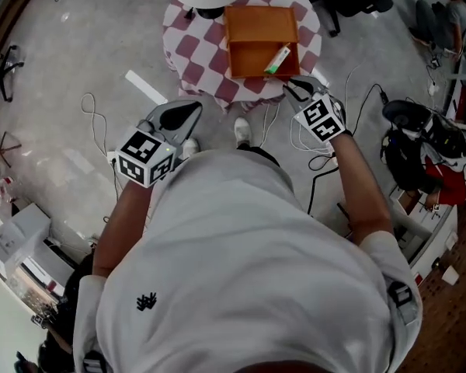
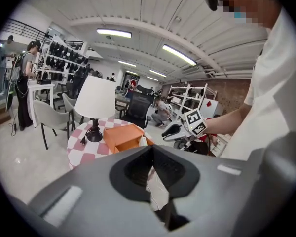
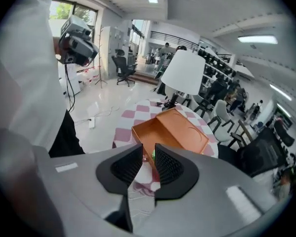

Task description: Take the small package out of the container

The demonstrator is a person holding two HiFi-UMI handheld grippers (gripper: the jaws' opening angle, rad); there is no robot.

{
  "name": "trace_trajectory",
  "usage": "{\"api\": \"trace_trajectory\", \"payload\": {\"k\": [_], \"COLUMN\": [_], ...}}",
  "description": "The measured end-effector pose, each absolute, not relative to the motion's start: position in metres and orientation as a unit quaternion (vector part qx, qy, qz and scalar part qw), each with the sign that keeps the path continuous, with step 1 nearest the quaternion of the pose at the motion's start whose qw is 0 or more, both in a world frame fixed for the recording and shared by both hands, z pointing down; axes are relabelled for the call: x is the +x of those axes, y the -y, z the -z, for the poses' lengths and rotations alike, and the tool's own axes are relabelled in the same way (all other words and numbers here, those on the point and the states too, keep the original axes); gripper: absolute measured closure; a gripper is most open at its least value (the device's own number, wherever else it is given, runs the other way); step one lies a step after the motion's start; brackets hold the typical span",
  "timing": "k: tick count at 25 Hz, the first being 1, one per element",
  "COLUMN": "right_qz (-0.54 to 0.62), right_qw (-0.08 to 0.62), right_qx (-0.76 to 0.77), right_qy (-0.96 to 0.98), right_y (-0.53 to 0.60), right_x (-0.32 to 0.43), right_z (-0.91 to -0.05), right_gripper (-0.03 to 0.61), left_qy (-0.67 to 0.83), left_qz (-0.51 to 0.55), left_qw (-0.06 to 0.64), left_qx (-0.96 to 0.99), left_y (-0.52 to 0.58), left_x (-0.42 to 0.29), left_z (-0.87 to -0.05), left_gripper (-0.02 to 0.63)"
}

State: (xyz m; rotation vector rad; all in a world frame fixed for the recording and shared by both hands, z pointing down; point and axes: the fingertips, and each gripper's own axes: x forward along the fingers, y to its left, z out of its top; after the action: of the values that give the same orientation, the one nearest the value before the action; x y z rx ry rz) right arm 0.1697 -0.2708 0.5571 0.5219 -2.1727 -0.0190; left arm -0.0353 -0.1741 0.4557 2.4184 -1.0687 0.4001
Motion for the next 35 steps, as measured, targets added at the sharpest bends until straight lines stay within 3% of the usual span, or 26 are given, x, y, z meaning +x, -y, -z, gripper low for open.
{"api": "trace_trajectory", "payload": {"k": [23, 35], "right_qz": [0.286, 0.317], "right_qw": [0.561, 0.582], "right_qx": [-0.135, -0.218], "right_qy": [0.765, 0.717], "right_y": [0.361, 0.365], "right_x": [0.172, 0.166], "right_z": [-0.657, -0.690], "right_gripper": [0.461, 0.454], "left_qy": [0.546, 0.568], "left_qz": [-0.115, -0.108], "left_qw": [0.270, 0.275], "left_qx": [0.785, 0.768], "left_y": [0.208, 0.221], "left_x": [-0.018, -0.028], "left_z": [-0.464, -0.465], "left_gripper": [0.558, 0.558]}}
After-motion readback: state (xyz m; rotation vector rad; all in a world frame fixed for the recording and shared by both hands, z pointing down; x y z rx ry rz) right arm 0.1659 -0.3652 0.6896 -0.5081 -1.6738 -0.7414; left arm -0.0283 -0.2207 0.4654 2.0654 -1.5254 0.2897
